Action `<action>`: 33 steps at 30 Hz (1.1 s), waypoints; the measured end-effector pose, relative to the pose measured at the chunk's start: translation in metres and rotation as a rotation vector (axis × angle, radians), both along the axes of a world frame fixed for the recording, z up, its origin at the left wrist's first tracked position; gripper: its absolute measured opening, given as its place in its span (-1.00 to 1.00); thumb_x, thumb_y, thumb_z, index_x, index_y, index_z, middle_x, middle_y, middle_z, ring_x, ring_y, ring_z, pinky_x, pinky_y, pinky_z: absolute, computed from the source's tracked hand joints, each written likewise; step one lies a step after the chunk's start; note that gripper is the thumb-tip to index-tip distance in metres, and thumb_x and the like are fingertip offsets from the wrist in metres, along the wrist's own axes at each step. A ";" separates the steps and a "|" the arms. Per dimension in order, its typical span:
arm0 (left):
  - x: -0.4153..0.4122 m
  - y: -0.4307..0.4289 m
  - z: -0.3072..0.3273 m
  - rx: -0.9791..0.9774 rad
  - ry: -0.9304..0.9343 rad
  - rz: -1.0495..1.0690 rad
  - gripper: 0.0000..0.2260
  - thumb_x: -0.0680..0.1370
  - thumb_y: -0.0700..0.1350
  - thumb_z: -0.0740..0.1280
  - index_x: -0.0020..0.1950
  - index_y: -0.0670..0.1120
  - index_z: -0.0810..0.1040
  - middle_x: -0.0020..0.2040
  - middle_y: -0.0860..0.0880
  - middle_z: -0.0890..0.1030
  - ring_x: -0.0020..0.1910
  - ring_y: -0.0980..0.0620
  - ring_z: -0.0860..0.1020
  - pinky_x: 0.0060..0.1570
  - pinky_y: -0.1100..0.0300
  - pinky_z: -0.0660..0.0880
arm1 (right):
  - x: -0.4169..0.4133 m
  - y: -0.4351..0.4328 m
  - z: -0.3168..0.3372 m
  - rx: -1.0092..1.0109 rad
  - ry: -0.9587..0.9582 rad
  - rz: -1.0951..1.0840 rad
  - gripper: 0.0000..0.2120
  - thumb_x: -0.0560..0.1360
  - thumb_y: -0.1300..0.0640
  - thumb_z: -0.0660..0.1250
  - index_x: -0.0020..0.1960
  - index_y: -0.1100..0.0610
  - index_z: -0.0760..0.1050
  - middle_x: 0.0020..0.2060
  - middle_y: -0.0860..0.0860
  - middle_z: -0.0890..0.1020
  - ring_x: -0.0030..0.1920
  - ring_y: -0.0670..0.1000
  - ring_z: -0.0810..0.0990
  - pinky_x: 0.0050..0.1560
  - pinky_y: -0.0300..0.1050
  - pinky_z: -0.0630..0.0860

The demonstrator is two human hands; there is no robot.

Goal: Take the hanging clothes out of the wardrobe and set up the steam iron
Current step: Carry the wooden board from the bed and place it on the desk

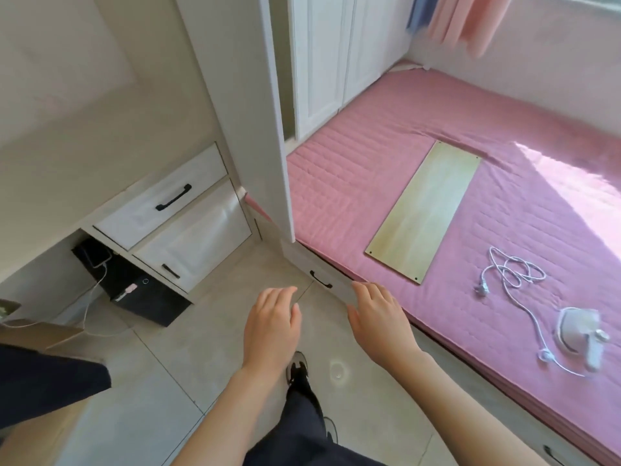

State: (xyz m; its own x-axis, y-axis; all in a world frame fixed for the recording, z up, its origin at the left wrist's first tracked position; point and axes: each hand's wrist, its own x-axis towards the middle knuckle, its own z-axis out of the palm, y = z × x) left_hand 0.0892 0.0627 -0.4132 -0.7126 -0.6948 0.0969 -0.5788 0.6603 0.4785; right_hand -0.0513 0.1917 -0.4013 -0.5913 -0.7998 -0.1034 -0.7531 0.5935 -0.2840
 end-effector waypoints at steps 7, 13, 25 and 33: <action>-0.069 -0.056 0.004 0.026 0.017 -0.029 -0.73 0.57 -0.17 0.26 0.25 -0.16 0.53 0.12 -0.05 0.61 0.17 -0.02 0.49 0.13 0.09 0.49 | -0.062 -0.045 0.004 0.017 0.033 -0.048 -0.70 0.57 0.09 0.19 0.25 0.21 0.44 0.14 0.11 0.57 0.20 0.17 0.48 0.19 -0.02 0.42; -0.127 -0.119 0.020 0.031 0.052 -0.013 -0.73 0.59 -0.16 0.24 0.27 -0.14 0.52 0.15 -0.04 0.59 0.20 0.01 0.48 0.12 0.15 0.46 | -0.118 -0.102 0.012 0.041 0.034 -0.047 -0.66 0.59 0.11 0.16 0.31 0.23 0.41 0.17 0.12 0.54 0.24 0.20 0.45 0.25 0.00 0.39; -0.192 -0.163 0.005 0.065 0.009 -0.032 -0.74 0.58 -0.17 0.24 0.26 -0.13 0.52 0.14 -0.03 0.59 0.20 0.01 0.46 0.14 0.11 0.46 | -0.193 -0.148 0.005 0.038 -0.050 -0.101 -0.60 0.62 0.02 0.09 0.39 0.18 0.33 0.28 0.07 0.49 0.33 0.12 0.36 0.31 -0.05 0.32; -0.267 -0.148 -0.010 0.073 -0.030 -0.072 -0.73 0.58 -0.17 0.25 0.26 -0.14 0.52 0.14 -0.05 0.59 0.19 -0.02 0.47 0.20 0.06 0.46 | -0.265 -0.131 -0.010 0.071 -0.082 -0.112 -0.57 0.63 0.00 0.04 0.45 0.16 0.25 0.34 0.06 0.43 0.39 0.09 0.31 0.38 -0.06 0.26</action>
